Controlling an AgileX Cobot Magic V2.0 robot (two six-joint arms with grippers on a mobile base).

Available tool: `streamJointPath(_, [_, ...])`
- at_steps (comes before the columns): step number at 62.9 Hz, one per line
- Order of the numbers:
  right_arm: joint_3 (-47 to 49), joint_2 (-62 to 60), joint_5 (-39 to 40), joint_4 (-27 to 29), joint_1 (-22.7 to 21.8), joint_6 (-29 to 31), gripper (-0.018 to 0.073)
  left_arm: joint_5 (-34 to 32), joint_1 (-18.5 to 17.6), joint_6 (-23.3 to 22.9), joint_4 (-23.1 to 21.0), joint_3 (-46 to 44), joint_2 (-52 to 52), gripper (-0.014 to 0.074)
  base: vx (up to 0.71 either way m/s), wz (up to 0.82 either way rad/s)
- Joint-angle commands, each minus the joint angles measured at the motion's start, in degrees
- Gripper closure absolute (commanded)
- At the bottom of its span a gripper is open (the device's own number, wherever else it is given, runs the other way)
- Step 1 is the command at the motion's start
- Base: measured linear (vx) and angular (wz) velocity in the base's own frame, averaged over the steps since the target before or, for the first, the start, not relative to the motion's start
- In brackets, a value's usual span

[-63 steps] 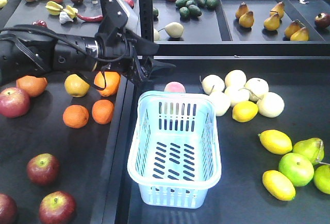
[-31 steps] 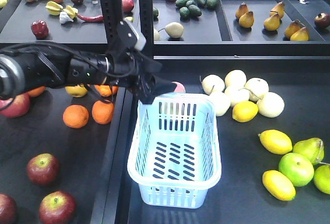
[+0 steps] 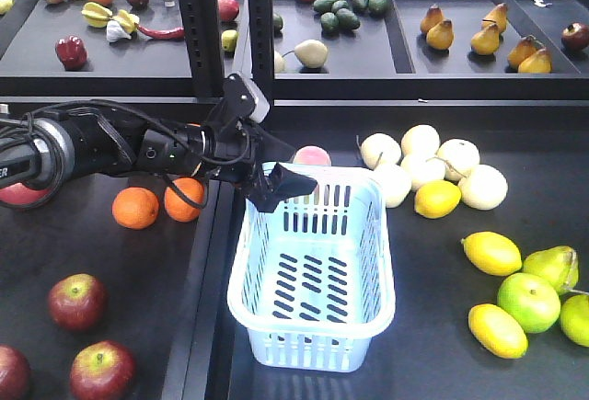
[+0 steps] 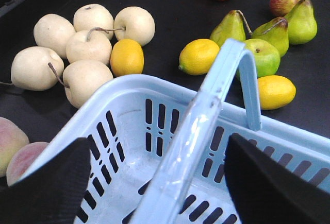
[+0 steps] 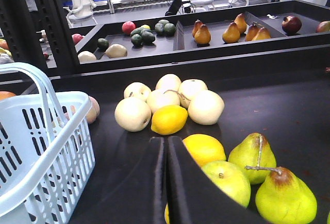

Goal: Pick three apples into basket with both arms
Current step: 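Close the left gripper on the basket handle and lift the basket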

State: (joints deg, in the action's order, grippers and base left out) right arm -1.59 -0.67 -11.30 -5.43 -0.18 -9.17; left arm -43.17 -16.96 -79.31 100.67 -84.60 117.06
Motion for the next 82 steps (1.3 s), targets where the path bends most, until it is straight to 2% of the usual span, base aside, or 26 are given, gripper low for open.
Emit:
streamJointPath(1, [-0.7, -0.7, 4.2, -0.5, 0.1, 0.4, 0.0564, -0.8, -0.3, -0.9, 1.3, -1.6, -3.1, 0.0159, 0.0, 0.0])
streamJointPath(5, [-0.7, -0.7, 4.2, -0.5, 0.1, 0.4, 0.0564, -0.4, -0.3, -1.9, 1.3, -1.6, -3.1, 0.0245, 0.0, 0.0])
streamJointPath(16, [-0.7, -0.7, 4.2, -0.5, 0.1, 0.4, 0.0564, 0.9, -0.3, -2.7, 1.3, -1.6, -3.1, 0.0572, 0.0, 0.0])
streamJointPath(18, [-0.7, -0.7, 4.2, -0.5, 0.1, 0.4, 0.0564, 0.8, -0.3, -2.7, 1.3, -1.6, -3.1, 0.0605, 0.0, 0.0])
streamJointPath(27, [-0.7, -0.7, 4.2, -0.5, 0.1, 0.4, 0.0564, -0.7, -0.3, -4.7, 1.3, -1.6, -3.6, 0.0605, 0.0, 0.0])
streamJointPath(43, [-0.7, -0.7, 4.4, -0.5, 0.1, 0.4, 0.0564, -3.0, -0.3, -14.1, 1.1, -1.6, -9.4, 0.0604, 0.0, 0.0])
streamJointPath(49, [-0.7, -0.7, 4.4, -0.5, 0.1, 0.4, 0.0564, -6.2, -0.3, -19.0, 1.2, -1.6, -12.8, 0.0604, 0.0, 0.0])
streamJointPath(64, [-0.7, -0.7, 4.4, -0.5, 0.1, 0.4, 0.0564, -20.4, -0.3, -32.3, 1.2, -1.6, -20.2, 0.0604, 0.0, 0.0])
streamJointPath(73, [-0.7, -0.7, 4.4, -0.5, 0.1, 0.4, 0.0564, -24.9, -0.3, -37.1, 1.2, -1.6, -24.1, 0.0604, 0.0, 0.0])
streamJointPath(82, [-0.7, -0.7, 4.4, -0.5, 0.1, 0.4, 0.0564, -27.2, -0.3, -40.1, 1.2, -1.0, -28.9, 0.0604, 0.0, 0.0])
